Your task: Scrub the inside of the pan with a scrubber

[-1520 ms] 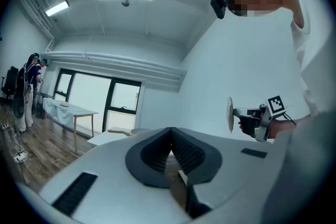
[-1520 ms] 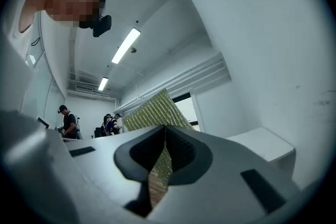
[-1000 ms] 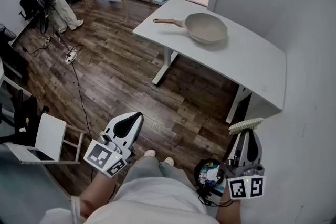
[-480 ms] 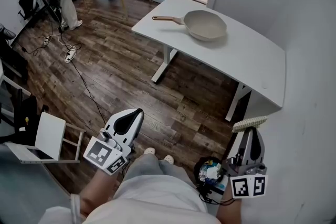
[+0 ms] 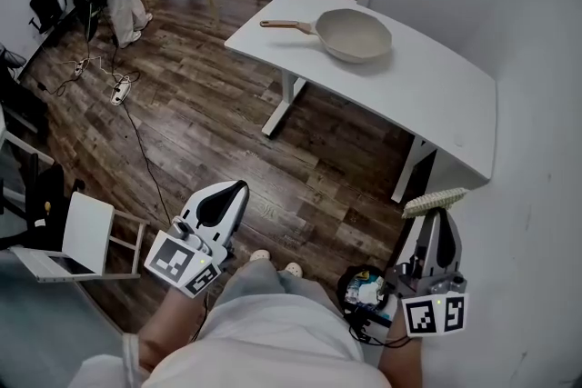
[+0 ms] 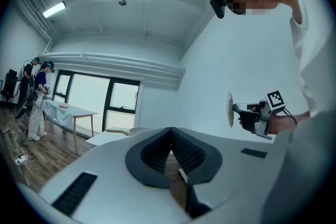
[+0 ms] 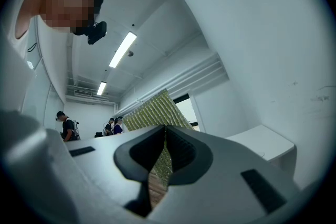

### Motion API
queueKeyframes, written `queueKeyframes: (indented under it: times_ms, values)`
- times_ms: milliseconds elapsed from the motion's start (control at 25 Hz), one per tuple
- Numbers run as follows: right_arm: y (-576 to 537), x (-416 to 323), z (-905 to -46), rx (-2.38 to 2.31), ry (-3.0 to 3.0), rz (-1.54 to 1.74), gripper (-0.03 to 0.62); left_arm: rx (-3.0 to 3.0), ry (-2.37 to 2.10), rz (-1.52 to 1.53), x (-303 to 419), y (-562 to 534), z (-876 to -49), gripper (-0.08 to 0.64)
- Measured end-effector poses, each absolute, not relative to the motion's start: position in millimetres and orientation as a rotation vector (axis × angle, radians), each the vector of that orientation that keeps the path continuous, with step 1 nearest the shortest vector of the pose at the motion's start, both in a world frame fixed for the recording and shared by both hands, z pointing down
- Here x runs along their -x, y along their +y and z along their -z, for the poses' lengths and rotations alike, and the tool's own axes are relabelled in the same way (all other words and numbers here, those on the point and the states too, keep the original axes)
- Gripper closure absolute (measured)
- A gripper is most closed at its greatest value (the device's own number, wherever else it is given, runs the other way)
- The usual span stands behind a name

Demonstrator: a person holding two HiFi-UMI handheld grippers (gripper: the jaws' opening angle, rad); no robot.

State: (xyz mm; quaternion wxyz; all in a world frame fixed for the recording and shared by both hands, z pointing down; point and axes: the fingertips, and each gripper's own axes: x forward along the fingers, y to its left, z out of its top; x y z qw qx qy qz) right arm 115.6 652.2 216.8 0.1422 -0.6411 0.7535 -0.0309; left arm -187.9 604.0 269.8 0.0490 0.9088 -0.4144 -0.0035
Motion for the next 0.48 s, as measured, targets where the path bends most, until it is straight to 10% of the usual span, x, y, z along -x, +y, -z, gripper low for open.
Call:
queueKeyframes:
  times_ms: [480]
  values:
    - [619,-159,-222,1.939,2.144,0.097,0.565,-2.755,-1.278,0.0,175,585,-272,0.549]
